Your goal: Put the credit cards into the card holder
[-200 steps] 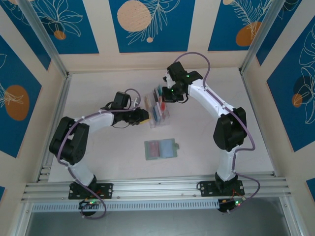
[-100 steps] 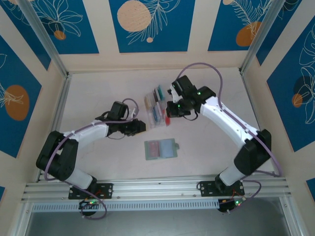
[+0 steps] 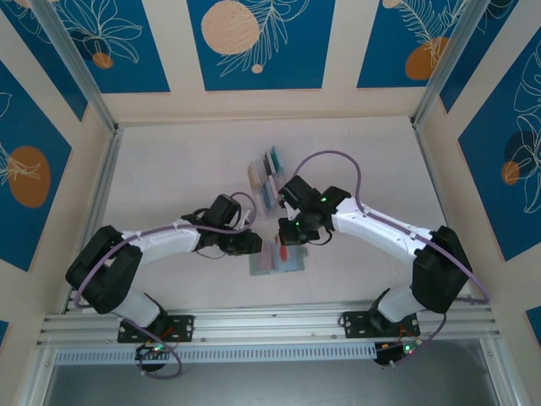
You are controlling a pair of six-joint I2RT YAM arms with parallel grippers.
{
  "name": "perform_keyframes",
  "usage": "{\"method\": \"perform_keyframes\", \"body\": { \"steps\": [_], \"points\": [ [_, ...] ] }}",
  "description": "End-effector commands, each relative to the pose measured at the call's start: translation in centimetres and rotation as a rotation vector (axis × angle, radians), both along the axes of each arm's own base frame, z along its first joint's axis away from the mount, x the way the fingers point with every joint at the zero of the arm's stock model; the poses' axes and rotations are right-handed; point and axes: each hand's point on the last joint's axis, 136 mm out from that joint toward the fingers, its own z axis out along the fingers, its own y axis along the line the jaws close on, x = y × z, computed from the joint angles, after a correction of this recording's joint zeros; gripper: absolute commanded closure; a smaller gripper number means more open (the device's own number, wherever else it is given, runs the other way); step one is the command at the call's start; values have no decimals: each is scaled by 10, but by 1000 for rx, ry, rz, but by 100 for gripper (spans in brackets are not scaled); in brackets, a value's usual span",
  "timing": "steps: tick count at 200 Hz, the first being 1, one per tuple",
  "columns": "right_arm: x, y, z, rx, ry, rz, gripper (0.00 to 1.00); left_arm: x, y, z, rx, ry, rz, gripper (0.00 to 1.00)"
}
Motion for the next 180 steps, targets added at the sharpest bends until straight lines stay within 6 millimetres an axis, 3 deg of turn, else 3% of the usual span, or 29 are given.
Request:
{"method": "perform_keyframes", "body": {
  "steps": [1,43,97,180],
  "points": [
    [0,12,-11,9,19,-14,100,-6,1,-19,41,24,-3,73],
    [2,8,-38,-72,44,-26,100,-13,4,-40,73,63,-7,74],
    [6,4,-52,-126,37,-46,100,-20,11,-48,89,81,-3,75],
    [11,-6,-45,-138,1,-91,100,-22,14,-49,92,81,4,75]
  ]
}}
